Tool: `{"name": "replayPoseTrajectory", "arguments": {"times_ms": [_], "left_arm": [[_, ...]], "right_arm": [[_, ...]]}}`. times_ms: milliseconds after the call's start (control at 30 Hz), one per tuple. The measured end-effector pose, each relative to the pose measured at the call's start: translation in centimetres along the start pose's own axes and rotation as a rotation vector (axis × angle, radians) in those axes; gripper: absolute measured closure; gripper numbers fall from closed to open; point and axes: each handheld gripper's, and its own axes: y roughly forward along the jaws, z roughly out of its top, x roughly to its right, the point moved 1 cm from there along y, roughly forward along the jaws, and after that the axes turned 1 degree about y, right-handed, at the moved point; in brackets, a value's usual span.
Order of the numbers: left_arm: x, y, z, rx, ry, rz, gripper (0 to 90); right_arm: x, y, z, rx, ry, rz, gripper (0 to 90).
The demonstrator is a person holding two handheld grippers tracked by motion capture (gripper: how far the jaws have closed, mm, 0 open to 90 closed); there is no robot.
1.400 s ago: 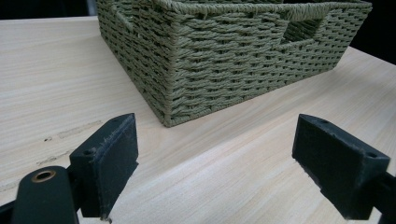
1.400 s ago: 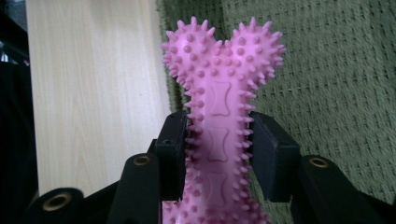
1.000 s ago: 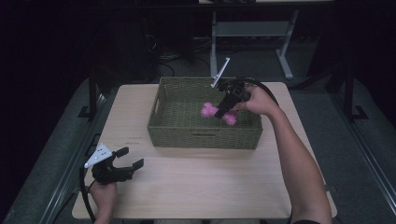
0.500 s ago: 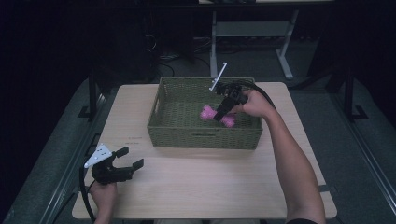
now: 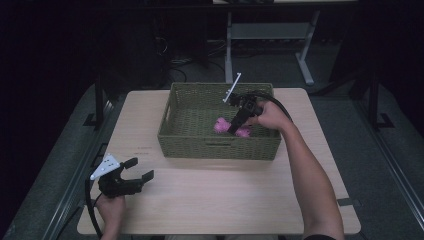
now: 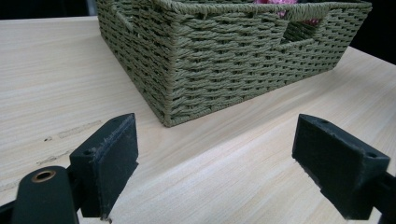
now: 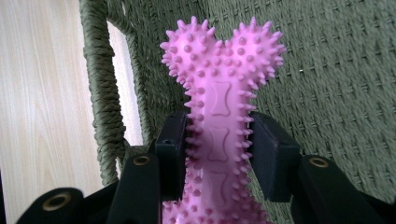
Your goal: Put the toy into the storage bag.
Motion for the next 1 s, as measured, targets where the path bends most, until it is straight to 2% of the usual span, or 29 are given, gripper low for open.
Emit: {"name": "replayPoseTrajectory", "arguments": {"times_ms": [367, 1000], "left_arm": [[0.0, 0.1, 0.0, -0.001, -0.005, 0.000, 13.9], [0.0, 0.0, 0.0, 0.003, -0.002, 0.000, 13.9]], "right_arm": [[0.0, 0.8, 0.2, -0.004, -0.008, 0.006, 57.6], [0.4, 2.4, -0.1, -0.030, 0.026, 0.004, 55.2]]}}
